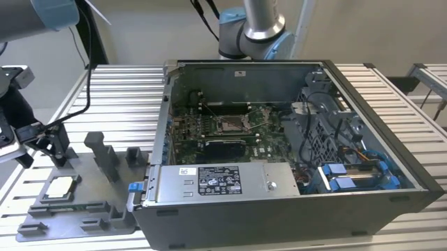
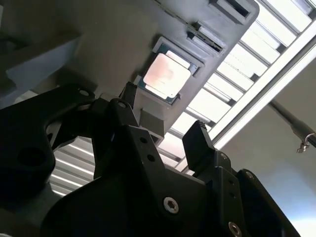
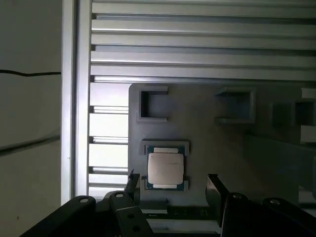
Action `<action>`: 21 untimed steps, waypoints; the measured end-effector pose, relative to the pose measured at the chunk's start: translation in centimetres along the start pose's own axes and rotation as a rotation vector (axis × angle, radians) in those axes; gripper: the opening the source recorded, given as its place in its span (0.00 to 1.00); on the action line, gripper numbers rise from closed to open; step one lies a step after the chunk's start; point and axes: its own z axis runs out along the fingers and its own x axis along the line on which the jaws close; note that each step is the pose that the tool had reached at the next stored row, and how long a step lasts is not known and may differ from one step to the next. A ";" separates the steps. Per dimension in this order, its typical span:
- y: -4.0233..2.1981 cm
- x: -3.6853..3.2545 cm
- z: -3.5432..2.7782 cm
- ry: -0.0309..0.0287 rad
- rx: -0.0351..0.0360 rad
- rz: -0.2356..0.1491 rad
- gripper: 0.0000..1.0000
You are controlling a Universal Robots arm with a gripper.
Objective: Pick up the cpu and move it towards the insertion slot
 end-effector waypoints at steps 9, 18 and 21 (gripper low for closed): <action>-0.13 0.01 1.13 -0.0003 -0.0001 0.004 1.00; -0.19 0.15 2.37 -0.0002 0.0000 0.005 1.00; -0.22 0.22 2.77 -0.0001 0.0000 0.005 1.00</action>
